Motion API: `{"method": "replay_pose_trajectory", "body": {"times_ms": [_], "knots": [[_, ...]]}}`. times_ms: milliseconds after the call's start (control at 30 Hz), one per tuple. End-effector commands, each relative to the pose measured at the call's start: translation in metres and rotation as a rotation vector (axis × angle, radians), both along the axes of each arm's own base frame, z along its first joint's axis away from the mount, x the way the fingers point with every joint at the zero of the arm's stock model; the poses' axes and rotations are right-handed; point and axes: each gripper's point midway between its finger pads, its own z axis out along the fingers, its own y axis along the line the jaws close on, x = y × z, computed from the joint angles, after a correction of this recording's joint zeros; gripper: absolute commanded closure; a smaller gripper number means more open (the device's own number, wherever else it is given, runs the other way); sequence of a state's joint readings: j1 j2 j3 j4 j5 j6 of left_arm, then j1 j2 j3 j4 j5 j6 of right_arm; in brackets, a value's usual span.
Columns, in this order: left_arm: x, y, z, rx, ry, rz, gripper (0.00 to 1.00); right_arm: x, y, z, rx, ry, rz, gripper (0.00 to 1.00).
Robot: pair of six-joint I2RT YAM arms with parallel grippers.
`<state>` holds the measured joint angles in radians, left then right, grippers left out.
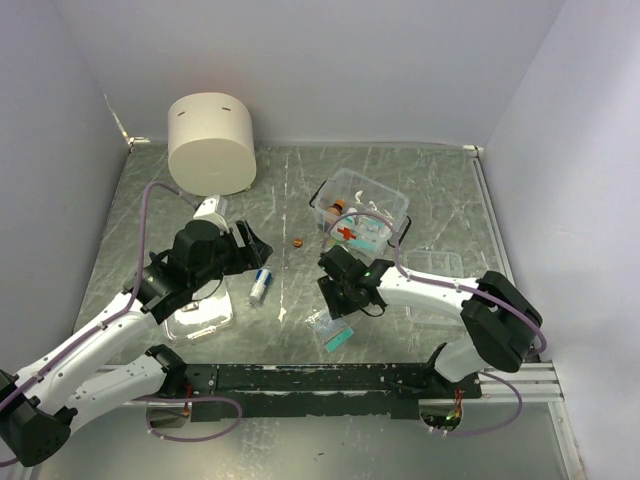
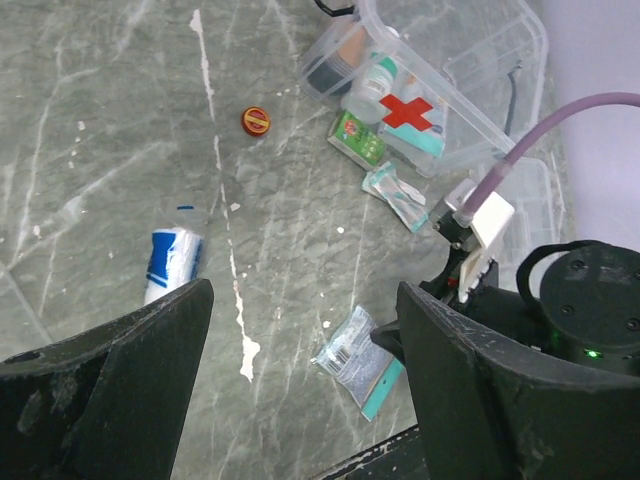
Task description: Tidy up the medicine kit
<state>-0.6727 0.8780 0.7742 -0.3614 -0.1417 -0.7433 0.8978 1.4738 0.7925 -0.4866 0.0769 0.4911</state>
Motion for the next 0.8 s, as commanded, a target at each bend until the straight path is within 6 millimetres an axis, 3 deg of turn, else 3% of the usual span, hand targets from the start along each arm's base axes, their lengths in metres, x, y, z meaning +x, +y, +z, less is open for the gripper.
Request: {"method": "replay_pose_trajectory", "body": {"times_ms": [0, 200, 500, 767], "knots": [[0.007, 0.013, 0.016, 0.001, -0.02, 0.08, 0.15, 0.003, 0.007, 0.008, 0.029, -0.038, 0.054, 0.52], [0.011, 0.02, 0.017, 0.02, -0.021, 0.13, 0.15, 0.005, 0.008, 0.021, 0.049, -0.067, 0.067, 0.52], [0.016, 0.021, 0.021, 0.018, -0.041, 0.147, 0.15, -0.002, 0.017, 0.001, 0.039, -0.007, 0.142, 0.52], [0.017, 0.022, 0.018, 0.053, -0.052, 0.133, 0.15, -0.005, 0.013, -0.013, -0.011, 0.019, 0.123, 0.52]]}}
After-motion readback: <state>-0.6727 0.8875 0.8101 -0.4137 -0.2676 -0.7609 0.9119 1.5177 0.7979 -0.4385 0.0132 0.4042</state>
